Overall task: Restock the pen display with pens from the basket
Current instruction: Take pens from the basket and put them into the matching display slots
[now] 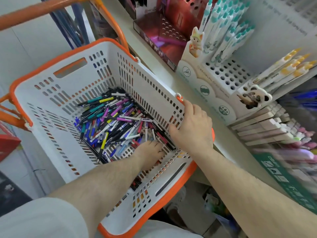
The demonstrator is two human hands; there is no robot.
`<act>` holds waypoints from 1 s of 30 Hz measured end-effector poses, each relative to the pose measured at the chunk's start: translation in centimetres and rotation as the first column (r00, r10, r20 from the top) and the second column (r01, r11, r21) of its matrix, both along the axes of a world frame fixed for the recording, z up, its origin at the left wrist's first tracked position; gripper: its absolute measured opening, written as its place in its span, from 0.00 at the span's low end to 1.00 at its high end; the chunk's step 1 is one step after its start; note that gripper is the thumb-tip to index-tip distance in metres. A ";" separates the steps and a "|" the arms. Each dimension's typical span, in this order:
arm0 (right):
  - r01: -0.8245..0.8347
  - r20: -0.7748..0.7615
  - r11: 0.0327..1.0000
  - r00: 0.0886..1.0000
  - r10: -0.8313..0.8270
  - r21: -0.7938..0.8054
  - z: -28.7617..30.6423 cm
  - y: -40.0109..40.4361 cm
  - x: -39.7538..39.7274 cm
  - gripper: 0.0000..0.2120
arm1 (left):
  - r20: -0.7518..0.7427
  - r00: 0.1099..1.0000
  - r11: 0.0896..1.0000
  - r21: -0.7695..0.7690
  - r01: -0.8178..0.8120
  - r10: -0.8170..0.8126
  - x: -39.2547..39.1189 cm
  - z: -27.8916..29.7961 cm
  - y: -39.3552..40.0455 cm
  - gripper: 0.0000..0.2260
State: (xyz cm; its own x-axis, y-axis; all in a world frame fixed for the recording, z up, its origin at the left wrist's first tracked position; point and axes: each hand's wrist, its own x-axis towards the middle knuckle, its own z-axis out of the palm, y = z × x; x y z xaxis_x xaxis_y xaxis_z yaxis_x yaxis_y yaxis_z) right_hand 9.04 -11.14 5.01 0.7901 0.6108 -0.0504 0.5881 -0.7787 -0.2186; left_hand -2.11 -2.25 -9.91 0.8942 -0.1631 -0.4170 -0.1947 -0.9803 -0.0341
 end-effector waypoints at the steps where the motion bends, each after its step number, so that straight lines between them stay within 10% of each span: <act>1: -0.002 -0.002 1.000 1.000 0.002 -0.006 0.1 0.0 0.0 0.34 | -0.002 1.000 1.000 0.006 -0.028 0.028 0.1 0.2 0.2 0.22; 14: 0.002 -0.015 0.999 1.000 -0.003 -0.032 0.4 0.1 -0.2 0.34 | 0.077 0.968 0.953 -0.210 -0.219 0.240 2.6 1.7 1.1 0.13; 19: 0.001 -0.014 0.999 1.000 -0.001 -0.036 0.5 0.1 -0.2 0.34 | -0.212 0.435 0.200 -0.660 -0.724 0.875 3.6 3.0 3.2 0.14; 23: 0.000 -0.014 0.999 1.000 -0.001 -0.047 0.3 0.1 -0.1 0.33 | -0.269 0.200 -0.005 -0.608 -0.794 0.942 2.8 1.7 6.0 0.12; 27: 0.005 -0.011 0.998 1.000 -0.005 -0.059 0.3 0.3 -0.1 0.33 | -0.105 0.287 0.264 -0.188 -0.946 0.952 0.7 -0.3 5.9 0.30; 30: 0.002 -0.004 0.997 1.000 -0.003 -0.072 0.3 0.3 -0.2 0.33 | -0.120 0.259 0.241 -0.149 -0.959 0.958 0.1 -0.7 4.8 0.50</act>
State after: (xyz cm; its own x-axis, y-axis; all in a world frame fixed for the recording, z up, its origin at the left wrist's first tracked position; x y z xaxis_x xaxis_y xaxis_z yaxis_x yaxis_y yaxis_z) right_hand 8.89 -10.82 5.36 0.7913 0.6035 -0.0979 0.5853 -0.7940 -0.1641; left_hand -2.02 2.55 -10.59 0.4357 0.7535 -0.4924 0.8935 -0.4279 0.1359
